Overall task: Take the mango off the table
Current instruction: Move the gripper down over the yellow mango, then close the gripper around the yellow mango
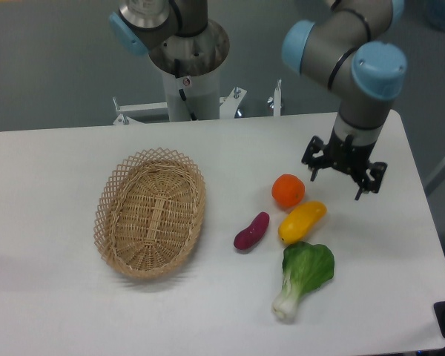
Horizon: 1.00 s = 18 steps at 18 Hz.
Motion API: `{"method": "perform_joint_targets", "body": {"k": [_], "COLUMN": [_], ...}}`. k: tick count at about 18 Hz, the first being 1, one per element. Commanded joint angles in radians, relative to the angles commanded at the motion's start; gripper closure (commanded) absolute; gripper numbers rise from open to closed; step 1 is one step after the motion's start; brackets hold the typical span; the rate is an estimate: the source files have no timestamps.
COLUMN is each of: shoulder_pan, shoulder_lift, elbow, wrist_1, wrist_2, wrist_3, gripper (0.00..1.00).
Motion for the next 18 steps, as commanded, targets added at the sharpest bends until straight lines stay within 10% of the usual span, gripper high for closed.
{"method": "perform_joint_targets", "body": {"k": [8, 18], "shoulder_pan": [-0.028, -0.038], "shoulder_lift": [-0.058, -0.091], "elbow": [-0.077, -0.106], "wrist_1": [0.16, 0.177], "wrist_2": [0.002, 0.006], "wrist_3": [0.002, 0.011], "gripper": [0.0, 0.0]}}
